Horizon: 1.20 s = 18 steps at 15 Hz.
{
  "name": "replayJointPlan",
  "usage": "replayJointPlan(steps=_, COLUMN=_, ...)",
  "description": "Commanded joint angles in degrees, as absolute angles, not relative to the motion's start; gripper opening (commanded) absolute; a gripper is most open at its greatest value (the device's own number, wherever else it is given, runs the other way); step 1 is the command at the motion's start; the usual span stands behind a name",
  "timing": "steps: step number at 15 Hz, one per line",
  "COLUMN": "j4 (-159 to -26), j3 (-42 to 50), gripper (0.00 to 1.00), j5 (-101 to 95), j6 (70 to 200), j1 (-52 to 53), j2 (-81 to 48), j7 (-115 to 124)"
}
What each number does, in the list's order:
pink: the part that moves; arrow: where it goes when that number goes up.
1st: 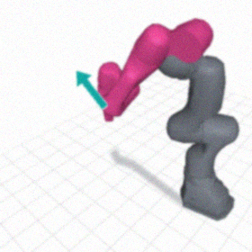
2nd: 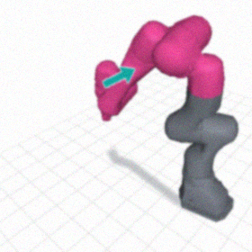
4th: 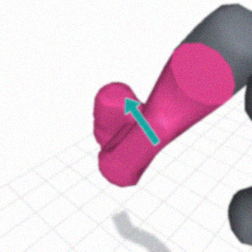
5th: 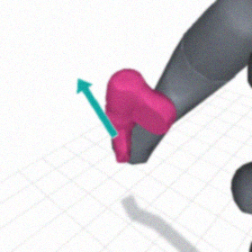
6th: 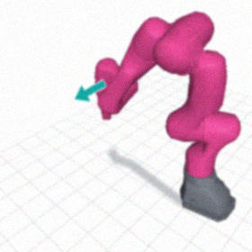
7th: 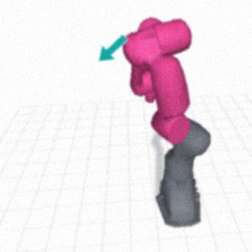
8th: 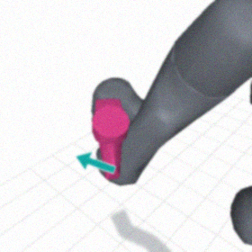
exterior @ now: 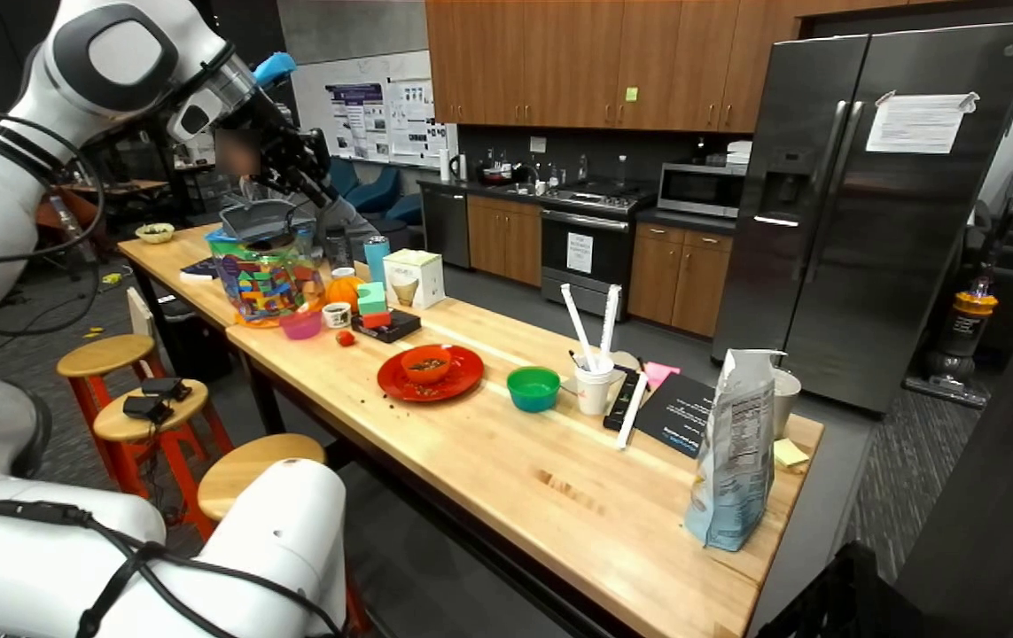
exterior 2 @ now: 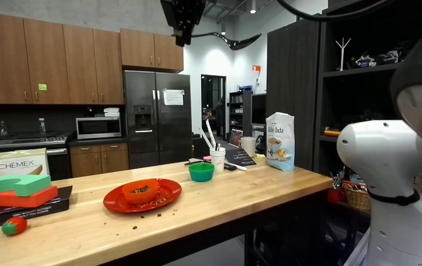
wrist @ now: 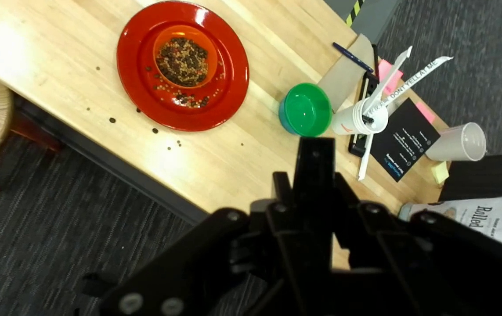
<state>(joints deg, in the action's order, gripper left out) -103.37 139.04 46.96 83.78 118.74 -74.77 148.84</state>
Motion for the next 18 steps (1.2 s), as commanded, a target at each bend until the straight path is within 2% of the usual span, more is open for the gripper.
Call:
replayJointPlan(steps=1, j4=-108.10, j3=141.55, gripper=0.06, j5=49.27, j6=81.57, j1=117.40, j2=-78.61, j7=148.80)
replayJointPlan(steps=8, j4=-116.70, j3=138.52, gripper=0.06, j5=55.45, j6=80.79, j1=115.69, j2=-82.64, j7=148.45)
replayJointPlan(steps=18, j4=-119.62, j3=137.34, gripper=0.06, j5=56.68, j6=78.13, j1=113.13, j2=-84.40, j7=148.52)
